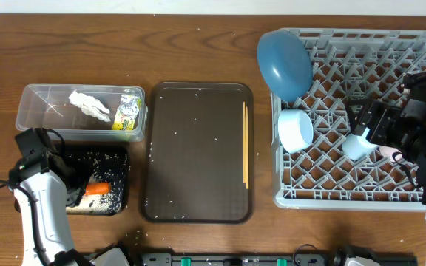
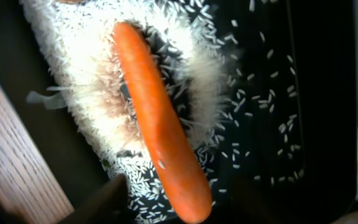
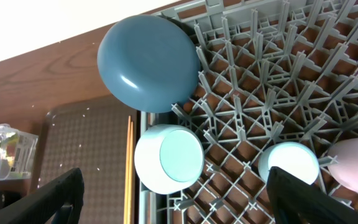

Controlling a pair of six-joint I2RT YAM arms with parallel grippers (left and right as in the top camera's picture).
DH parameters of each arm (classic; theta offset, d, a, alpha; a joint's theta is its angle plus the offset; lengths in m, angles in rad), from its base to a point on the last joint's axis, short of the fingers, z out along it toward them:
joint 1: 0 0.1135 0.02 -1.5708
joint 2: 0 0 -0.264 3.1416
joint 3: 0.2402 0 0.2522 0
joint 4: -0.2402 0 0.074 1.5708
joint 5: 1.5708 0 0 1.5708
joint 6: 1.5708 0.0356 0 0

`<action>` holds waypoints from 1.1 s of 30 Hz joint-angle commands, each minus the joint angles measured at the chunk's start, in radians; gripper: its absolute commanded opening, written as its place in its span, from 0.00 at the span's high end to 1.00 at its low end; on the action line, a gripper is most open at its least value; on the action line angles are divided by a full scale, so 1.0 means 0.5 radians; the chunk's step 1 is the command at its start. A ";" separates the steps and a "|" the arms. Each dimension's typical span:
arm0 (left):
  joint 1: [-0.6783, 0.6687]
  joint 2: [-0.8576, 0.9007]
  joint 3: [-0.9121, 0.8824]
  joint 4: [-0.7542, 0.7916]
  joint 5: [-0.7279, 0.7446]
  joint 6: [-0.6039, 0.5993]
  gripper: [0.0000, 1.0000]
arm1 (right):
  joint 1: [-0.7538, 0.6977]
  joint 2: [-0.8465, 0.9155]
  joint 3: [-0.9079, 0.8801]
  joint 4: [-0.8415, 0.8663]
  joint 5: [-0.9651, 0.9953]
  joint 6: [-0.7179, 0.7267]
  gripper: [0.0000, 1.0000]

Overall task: Sort waste into correct bins and load items into the dishwasher rack
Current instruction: 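Drop the carrot onto the black tray with the left gripper, then move the left gripper to the wooden chopsticks and grasp them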

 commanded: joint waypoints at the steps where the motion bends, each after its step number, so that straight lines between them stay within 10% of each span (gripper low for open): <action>1: 0.008 -0.045 0.029 -0.014 0.117 0.067 0.30 | -0.012 0.001 0.027 0.004 -0.020 0.007 0.13; 8: -0.193 -0.207 0.179 -0.004 0.626 0.472 0.28 | -0.012 0.001 0.027 0.023 -0.020 0.008 0.13; 15: -1.112 -0.188 0.217 0.343 0.732 0.961 0.28 | -0.012 0.001 0.027 0.054 -0.019 0.095 0.12; 24: -2.152 0.377 0.286 0.855 0.209 0.988 0.28 | -0.012 0.002 0.027 0.038 -0.005 0.217 0.13; 33: -2.331 0.881 0.492 1.093 0.209 0.567 0.28 | -0.012 0.002 0.027 -0.015 0.002 0.217 0.13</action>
